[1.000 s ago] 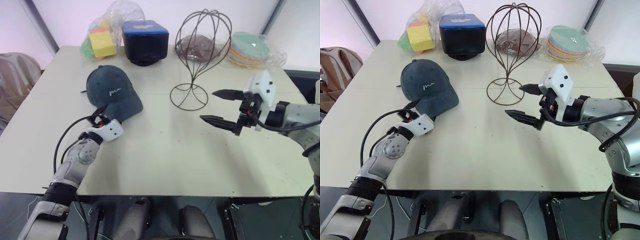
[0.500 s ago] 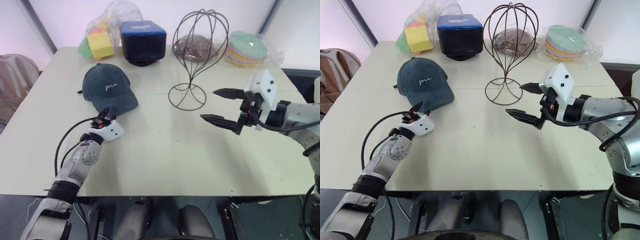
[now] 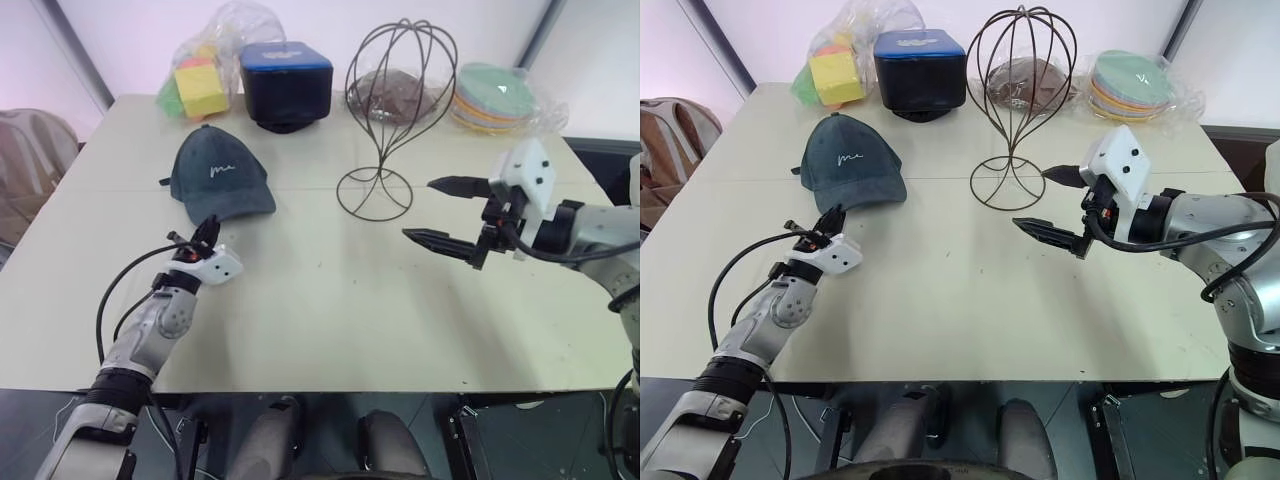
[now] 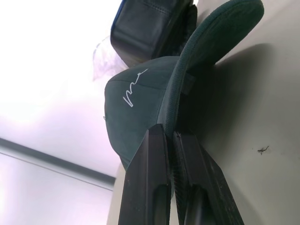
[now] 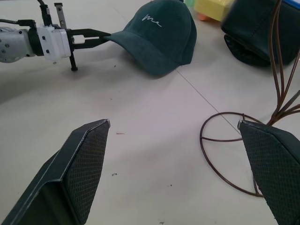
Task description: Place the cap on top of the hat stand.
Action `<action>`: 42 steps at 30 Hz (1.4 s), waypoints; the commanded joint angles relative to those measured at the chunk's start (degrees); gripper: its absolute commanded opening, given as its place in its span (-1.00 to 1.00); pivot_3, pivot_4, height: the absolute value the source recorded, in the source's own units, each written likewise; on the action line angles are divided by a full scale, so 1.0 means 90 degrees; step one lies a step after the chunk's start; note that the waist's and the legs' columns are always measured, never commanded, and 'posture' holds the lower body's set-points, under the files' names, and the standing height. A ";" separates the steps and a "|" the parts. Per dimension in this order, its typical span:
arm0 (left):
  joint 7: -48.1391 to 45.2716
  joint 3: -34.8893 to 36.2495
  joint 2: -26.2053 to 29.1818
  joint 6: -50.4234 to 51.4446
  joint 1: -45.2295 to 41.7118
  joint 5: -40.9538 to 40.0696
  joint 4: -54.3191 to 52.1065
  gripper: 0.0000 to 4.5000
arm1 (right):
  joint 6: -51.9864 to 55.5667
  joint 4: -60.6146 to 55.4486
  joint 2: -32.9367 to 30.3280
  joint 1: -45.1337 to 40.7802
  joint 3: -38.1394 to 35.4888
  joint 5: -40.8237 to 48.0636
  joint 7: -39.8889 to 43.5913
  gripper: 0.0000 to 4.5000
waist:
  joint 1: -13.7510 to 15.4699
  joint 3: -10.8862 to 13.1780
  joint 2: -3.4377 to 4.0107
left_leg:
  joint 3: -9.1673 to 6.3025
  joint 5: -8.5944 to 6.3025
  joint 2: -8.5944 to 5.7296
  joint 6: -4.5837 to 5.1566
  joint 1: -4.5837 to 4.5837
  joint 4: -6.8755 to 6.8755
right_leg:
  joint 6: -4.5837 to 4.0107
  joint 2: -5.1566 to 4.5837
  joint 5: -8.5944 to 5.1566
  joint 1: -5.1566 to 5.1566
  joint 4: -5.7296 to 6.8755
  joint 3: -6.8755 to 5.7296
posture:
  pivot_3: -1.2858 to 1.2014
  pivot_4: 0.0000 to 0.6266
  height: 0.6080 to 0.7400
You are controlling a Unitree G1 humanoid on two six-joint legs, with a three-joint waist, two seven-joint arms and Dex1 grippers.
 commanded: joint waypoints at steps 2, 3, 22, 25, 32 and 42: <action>0.0257 0.0355 0.0160 -0.0168 -0.0060 -0.0007 -0.0664 -0.97 | -0.0092 -0.0041 -0.0146 -0.0170 -0.0244 0.0067 0.0059 1.00 | 0.0003 0.0001 -0.0001 | 0.0000 0.0000 0.0000 0.0000 -0.0003 0.0001 | 0.0000 0.0000 0.0000 -0.0001 0.0001 0.0000 | 0.03 -0.52 1.00; 0.0267 0.0404 0.0172 -0.0161 -0.0075 -0.0016 -0.0796 -0.97 | -0.0102 -0.0007 -0.0177 -0.0190 -0.0263 0.0057 0.0081 1.00 | 0.0005 0.0001 -0.0002 | 0.0000 0.0000 0.0000 0.0000 -0.0004 0.0001 | 0.0000 0.0000 0.0000 -0.0002 0.0001 0.0000 | 0.03 -0.52 1.00; -0.0333 0.0855 -0.0329 0.0477 -0.1675 -0.0314 -0.2411 -0.97 | 0.0637 0.0953 -0.0226 -0.1049 -0.2010 0.1266 -0.0615 1.00 | 0.0023 0.0012 -0.0022 | 0.0004 0.0000 0.0000 0.0000 -0.0010 0.0004 | 0.0000 0.0002 0.0000 0.0003 -0.0001 -0.0007 | 0.03 -0.52 1.00; -0.0402 0.0724 -0.0435 0.0383 -0.2142 -0.0317 -0.2132 -0.97 | 0.0907 0.0718 0.0004 -0.0981 -0.2451 0.1672 -0.1199 1.00 | 0.0014 0.0013 -0.0025 | 0.0005 0.0001 -0.0001 0.0000 -0.0011 0.0007 | 0.0001 0.0001 0.0000 0.0007 -0.0001 -0.0007 | 0.03 -0.52 1.00; -0.0479 0.0508 -0.0715 0.0006 -0.3123 -0.0461 -0.1321 -0.97 | 0.1263 0.0102 0.0172 -0.0361 -0.3218 0.2399 -0.2116 1.00 | 0.0011 0.0015 -0.0028 | 0.0006 0.0001 0.0000 0.0002 -0.0011 0.0008 | 0.0001 0.0003 0.0001 0.0006 0.0002 -0.0007 | 0.03 -0.52 1.00; -0.0146 0.0116 -0.1431 -0.0259 -0.4223 -0.0313 -0.0316 -0.97 | 0.1194 -0.0286 0.0160 0.0757 -0.3881 0.3003 -0.2645 1.00 | 0.0008 0.0017 -0.0032 | 0.0009 0.0001 -0.0001 0.0005 -0.0011 0.0016 | 0.0005 0.0005 0.0002 0.0012 0.0004 -0.0007 | 0.03 -0.52 1.00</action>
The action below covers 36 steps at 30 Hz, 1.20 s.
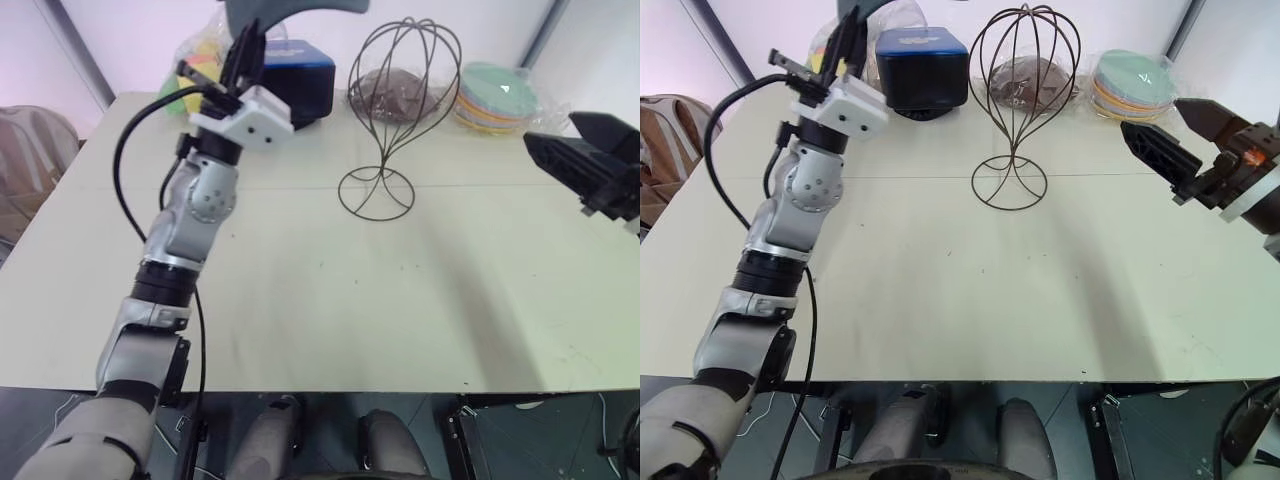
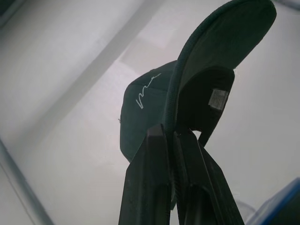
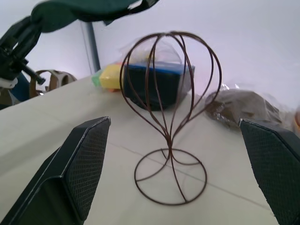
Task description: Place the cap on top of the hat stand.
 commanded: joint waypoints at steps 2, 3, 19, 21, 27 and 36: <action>0.0327 -0.0137 -0.0240 -0.0085 -0.0550 0.0100 0.0266 -0.97 | -0.0194 -0.0201 -0.0054 0.0266 -0.0395 0.0254 -0.0117 1.00 | -0.0005 0.0001 -0.0002 | 0.0000 0.0000 0.0001 0.0000 0.0000 0.0000 | 0.0000 0.0001 0.0000 -0.0001 0.0001 0.0000 | 0.03 -0.52 1.00; 0.0374 -0.0203 -0.0316 -0.0089 -0.0634 0.0140 0.0355 -0.97 | -0.0214 -0.0178 -0.0054 0.0355 -0.0439 0.0274 -0.0132 1.00 | -0.0006 0.0002 -0.0003 | 0.0001 0.0000 0.0001 0.0000 0.0000 0.0000 | 0.0000 0.0002 0.0000 -0.0001 0.0001 0.0001 | 0.03 -0.52 1.00; 0.0644 -0.0930 -0.0954 -0.0496 -0.0778 0.0563 0.0553 -0.97 | -0.0687 0.0114 -0.0098 0.0953 -0.0449 0.0224 -0.0040 1.00 | -0.0001 0.0003 -0.0005 | 0.0003 0.0000 0.0001 0.0001 0.0001 0.0000 | 0.0001 0.0005 0.0000 -0.0001 0.0003 0.0003 | 0.03 -0.52 1.00; 0.0663 -0.1032 -0.1010 -0.0539 -0.0706 0.0638 0.0540 -0.97 | -0.0720 0.0126 -0.0114 0.0959 -0.0426 0.0223 -0.0047 1.00 | 0.0001 0.0003 -0.0005 | 0.0003 0.0000 0.0000 0.0001 0.0001 0.0001 | 0.0001 0.0006 0.0000 -0.0001 0.0003 0.0003 | 0.03 -0.52 1.00; 0.0745 -0.1256 -0.1101 -0.0615 -0.0384 0.0823 0.0595 -0.97 | -0.0773 0.0100 -0.0128 0.1016 -0.0423 0.0245 -0.0069 1.00 | -0.0001 0.0003 -0.0005 | 0.0003 0.0000 0.0001 0.0001 0.0002 0.0001 | 0.0001 0.0006 -0.0001 0.0000 0.0003 0.0003 | 0.03 -0.52 1.00; 0.1062 -0.1604 -0.0892 -0.0563 0.0040 0.1445 0.0801 -0.97 | -0.0785 0.0029 -0.0156 0.1069 -0.0459 0.0291 -0.0123 1.00 | 0.0002 0.0002 -0.0004 | 0.0004 0.0000 0.0001 0.0001 0.0002 0.0001 | 0.0001 0.0007 0.0000 -0.0001 0.0004 0.0006 | 0.03 -0.52 1.00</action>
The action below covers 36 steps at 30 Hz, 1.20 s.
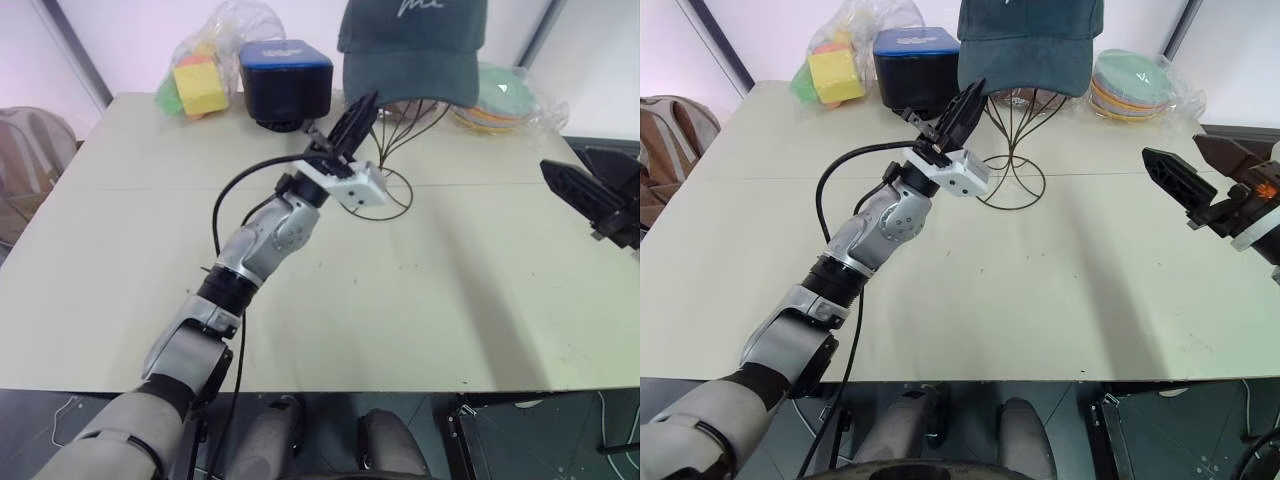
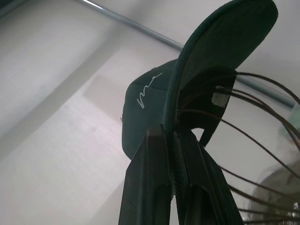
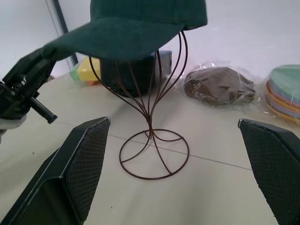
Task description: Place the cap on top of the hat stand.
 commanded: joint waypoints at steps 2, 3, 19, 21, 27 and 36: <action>0.0236 -0.0127 0.0036 0.0048 0.0093 0.0260 -0.0067 -0.97 | -0.0145 -0.0186 -0.0147 -0.0019 -0.0168 0.0101 -0.0014 1.00 | 0.0011 0.0000 0.0000 | 0.0000 0.0000 -0.0001 0.0000 0.0000 0.0001 | 0.0000 -0.0001 0.0000 0.0002 0.0000 -0.0001 | 0.03 -0.52 1.00; 0.0255 -0.0160 0.0043 0.0057 0.0135 0.0292 -0.0062 -0.97 | -0.0144 -0.0191 -0.0147 -0.0016 -0.0166 0.0101 -0.0016 1.00 | 0.0009 0.0000 0.0000 | 0.0000 0.0000 -0.0002 0.0000 0.0000 0.0002 | 0.0000 -0.0002 0.0000 0.0002 0.0000 -0.0001 | 0.03 -0.52 1.00; 0.0284 -0.0548 0.0163 -0.0115 0.0697 0.0479 0.0040 -0.97 | -0.0160 -0.0124 -0.0185 -0.0104 -0.0033 0.0066 -0.0018 1.00 | 0.0007 -0.0002 0.0001 | -0.0001 -0.0001 -0.0001 0.0001 0.0003 0.0005 | 0.0001 -0.0002 0.0000 0.0005 0.0003 0.0000 | 0.03 -0.52 1.00; 0.0269 -0.0616 0.0191 -0.0165 0.0748 0.0496 0.0051 -0.97 | -0.0169 -0.0125 -0.0180 -0.0118 -0.0016 0.0063 -0.0026 1.00 | 0.0006 -0.0002 0.0001 | 0.0000 -0.0001 -0.0002 0.0001 0.0003 0.0005 | 0.0001 -0.0004 0.0000 0.0006 0.0003 0.0000 | 0.03 -0.52 1.00; 0.0244 -0.0746 0.0249 -0.0358 0.0920 0.0529 0.0023 -0.84 | -0.0186 -0.0135 -0.0180 -0.0167 0.0043 0.0053 -0.0075 1.00 | 0.0008 -0.0003 0.0002 | -0.0001 -0.0001 -0.0001 0.0001 0.0004 0.0005 | 0.0001 -0.0003 0.0000 0.0005 0.0003 0.0000 | 0.03 -0.52 1.00; -0.0005 -0.0792 0.0259 -0.0693 0.1090 0.0336 0.0012 0.99 | -0.0225 -0.0124 -0.0182 -0.0220 0.0126 0.0016 -0.0121 1.00 | 0.0002 -0.0003 0.0002 | -0.0001 -0.0001 -0.0001 0.0001 0.0003 0.0004 | 0.0001 -0.0004 0.0000 0.0004 0.0003 0.0000 | 0.03 -0.52 1.00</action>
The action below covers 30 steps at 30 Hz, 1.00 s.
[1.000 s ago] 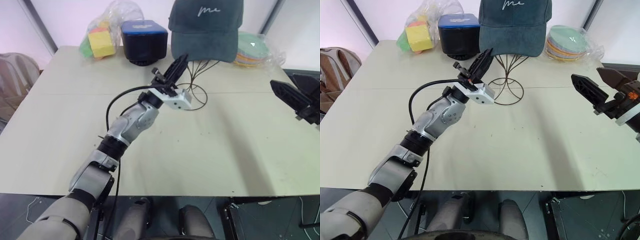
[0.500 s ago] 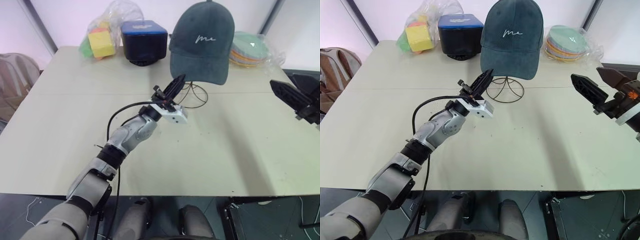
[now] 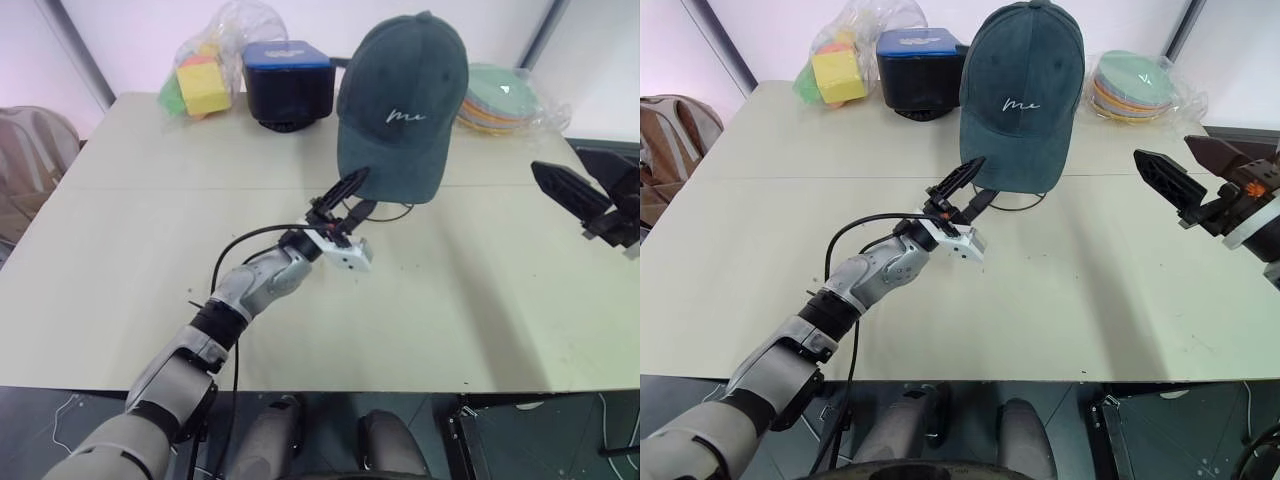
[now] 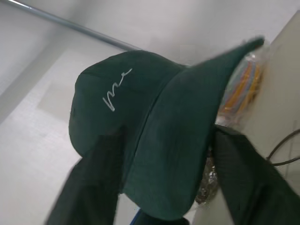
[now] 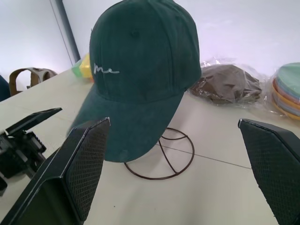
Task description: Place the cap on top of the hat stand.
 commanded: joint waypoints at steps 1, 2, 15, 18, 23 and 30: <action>-0.0101 0.0020 0.0004 -0.0291 0.0023 -0.0220 -0.0131 0.99 | -0.0198 -0.0123 -0.0135 -0.0145 -0.0086 0.0021 -0.0022 1.00 | 0.0000 0.0000 0.0000 | 0.0000 0.0000 0.0000 0.0000 0.0000 0.0000 | 0.0000 0.0000 0.0000 0.0000 0.0000 0.0000 | 0.03 -0.52 1.00; -0.0157 0.0000 0.0021 -0.0368 0.0060 -0.0251 -0.0125 0.99 | -0.0200 -0.0125 -0.0134 -0.0154 -0.0076 0.0020 -0.0029 1.00 | 0.0000 0.0000 0.0001 | 0.0000 0.0000 0.0000 0.0000 0.0000 0.0000 | 0.0000 0.0000 0.0000 0.0000 0.0000 0.0000 | 0.03 -0.52 1.00; -0.2675 0.0678 0.0325 -0.0834 0.0811 -0.3328 -0.0603 0.99 | -0.0205 -0.0146 -0.0641 -0.0133 0.0366 -0.0357 0.0442 1.00 | 0.0002 -0.0003 0.0005 | -0.0001 0.0000 0.0002 0.0000 0.0000 0.0000 | 0.0000 -0.0002 0.0000 -0.0001 -0.0001 0.0000 | 0.03 -0.52 1.00; -0.3930 0.1118 0.0502 0.0165 0.0810 -0.4783 -0.1171 0.99 | -0.0331 -0.0225 -0.1064 0.0001 0.0772 -0.0915 0.0870 1.00 | -0.0014 -0.0003 0.0005 | -0.0002 0.0000 0.0001 0.0000 -0.0001 0.0001 | -0.0001 -0.0003 0.0000 -0.0002 -0.0002 -0.0001 | 0.03 -0.52 1.00; -0.5778 0.2033 0.1272 0.2468 0.0230 -0.6747 -0.2052 0.99 | -0.0746 -0.0065 -0.1635 0.0002 0.1304 -0.1791 0.1533 1.00 | -0.0087 -0.0003 0.0006 | -0.0004 0.0000 0.0005 0.0000 0.0000 0.0000 | -0.0002 0.0003 -0.0001 -0.0001 -0.0002 -0.0002 | 0.03 -0.52 1.00; -0.7591 0.2841 0.2664 0.4067 -0.0817 -0.7578 -0.1952 0.99 | -0.1302 0.0394 -0.2118 -0.0236 0.1707 -0.2693 0.2287 1.00 | -0.0198 -0.0002 0.0005 | -0.0006 0.0000 0.0006 0.0001 0.0003 -0.0004 | -0.0002 0.0008 -0.0001 0.0005 -0.0013 -0.0006 | 0.03 -0.52 1.00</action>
